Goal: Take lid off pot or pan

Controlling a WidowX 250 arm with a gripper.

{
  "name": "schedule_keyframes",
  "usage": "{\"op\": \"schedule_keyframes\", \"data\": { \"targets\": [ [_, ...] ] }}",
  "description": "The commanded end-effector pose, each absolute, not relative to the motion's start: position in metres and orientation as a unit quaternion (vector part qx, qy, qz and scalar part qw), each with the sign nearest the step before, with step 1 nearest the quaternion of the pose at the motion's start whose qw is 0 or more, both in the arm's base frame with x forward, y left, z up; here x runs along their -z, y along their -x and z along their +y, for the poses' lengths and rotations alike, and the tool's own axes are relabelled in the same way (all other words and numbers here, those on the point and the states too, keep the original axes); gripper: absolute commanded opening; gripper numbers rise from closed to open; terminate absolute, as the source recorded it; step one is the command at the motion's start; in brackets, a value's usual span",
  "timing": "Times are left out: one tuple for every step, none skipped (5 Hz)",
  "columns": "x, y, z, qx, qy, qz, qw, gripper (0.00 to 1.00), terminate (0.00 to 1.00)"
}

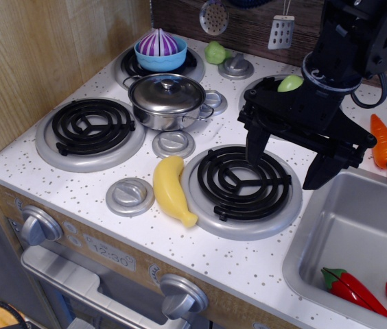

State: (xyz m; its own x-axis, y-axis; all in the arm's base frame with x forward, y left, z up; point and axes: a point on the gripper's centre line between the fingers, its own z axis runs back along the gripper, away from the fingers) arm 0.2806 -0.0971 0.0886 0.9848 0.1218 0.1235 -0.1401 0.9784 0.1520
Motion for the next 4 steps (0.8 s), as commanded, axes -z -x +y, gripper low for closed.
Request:
{"op": "schedule_keyframes", "data": {
  "targets": [
    [-0.089,-0.281,-0.097,-0.066,-0.08,-0.057,0.993,1.0,0.0],
    [-0.094,-0.295,-0.059,-0.029,-0.103,-0.066,0.992,1.0,0.0],
    [-0.099,-0.312,-0.014,0.006,-0.14,-0.084,0.987,1.0,0.0],
    [-0.097,-0.33,0.032,0.053,-0.164,-0.111,0.979,1.0,0.0]
  ]
}}
